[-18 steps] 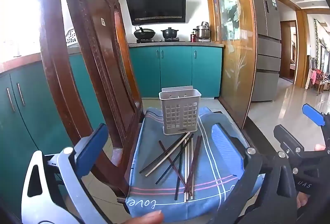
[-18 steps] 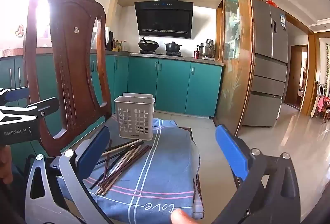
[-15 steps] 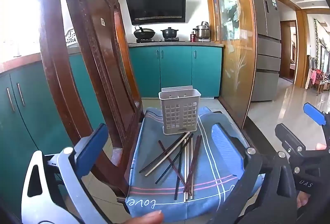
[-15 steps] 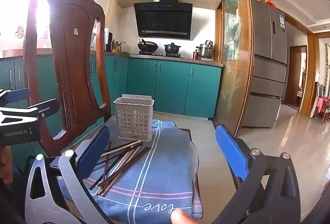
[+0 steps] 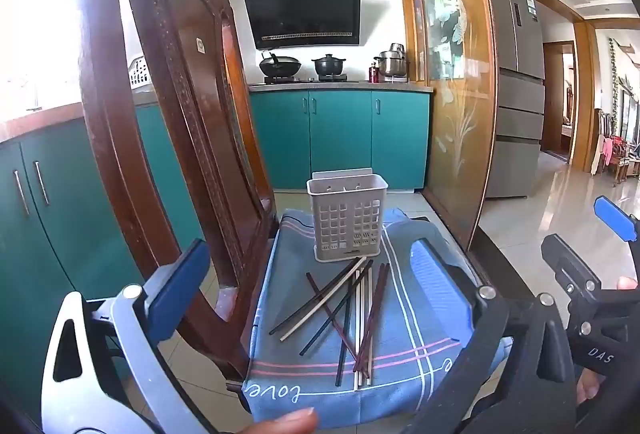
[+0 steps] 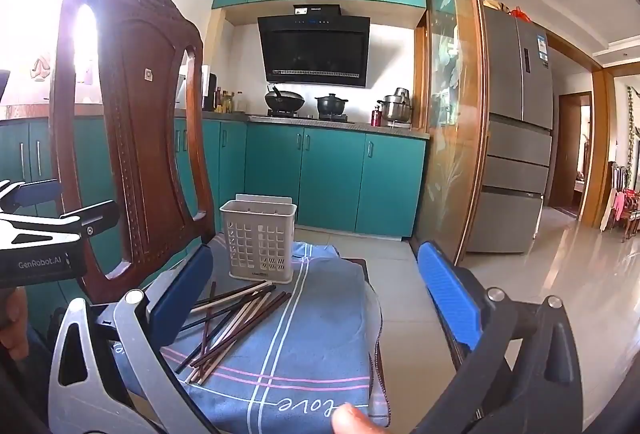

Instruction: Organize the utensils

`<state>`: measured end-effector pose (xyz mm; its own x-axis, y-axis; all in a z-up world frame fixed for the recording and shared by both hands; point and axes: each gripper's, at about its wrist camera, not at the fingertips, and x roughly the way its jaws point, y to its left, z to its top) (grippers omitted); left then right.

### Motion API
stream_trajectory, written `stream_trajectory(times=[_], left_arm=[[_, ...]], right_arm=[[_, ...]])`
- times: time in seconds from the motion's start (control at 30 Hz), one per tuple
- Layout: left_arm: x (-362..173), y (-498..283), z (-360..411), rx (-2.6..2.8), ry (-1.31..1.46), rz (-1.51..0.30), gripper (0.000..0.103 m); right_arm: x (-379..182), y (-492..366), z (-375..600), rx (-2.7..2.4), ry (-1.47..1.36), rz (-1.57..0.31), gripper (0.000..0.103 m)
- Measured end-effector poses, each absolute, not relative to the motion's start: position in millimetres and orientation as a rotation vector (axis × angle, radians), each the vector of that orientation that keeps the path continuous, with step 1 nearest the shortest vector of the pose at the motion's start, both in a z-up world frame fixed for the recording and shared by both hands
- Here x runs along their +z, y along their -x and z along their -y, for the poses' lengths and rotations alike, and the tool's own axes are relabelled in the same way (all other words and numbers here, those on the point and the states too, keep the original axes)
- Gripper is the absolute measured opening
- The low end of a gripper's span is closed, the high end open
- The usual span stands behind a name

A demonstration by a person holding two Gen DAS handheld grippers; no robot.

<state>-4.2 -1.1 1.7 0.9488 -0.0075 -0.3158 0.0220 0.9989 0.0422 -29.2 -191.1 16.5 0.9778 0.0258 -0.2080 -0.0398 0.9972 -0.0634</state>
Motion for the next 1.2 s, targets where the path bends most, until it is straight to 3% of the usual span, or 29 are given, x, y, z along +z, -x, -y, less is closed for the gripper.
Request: stream_trajectory(times=[1.2], left_arm=[[5.3, 13.5, 6.3, -0.025, -0.060, -0.305, 0.100]], right_arm=[[16.0, 36.7, 191.6, 0.009, 0.052, -0.155, 0.100]])
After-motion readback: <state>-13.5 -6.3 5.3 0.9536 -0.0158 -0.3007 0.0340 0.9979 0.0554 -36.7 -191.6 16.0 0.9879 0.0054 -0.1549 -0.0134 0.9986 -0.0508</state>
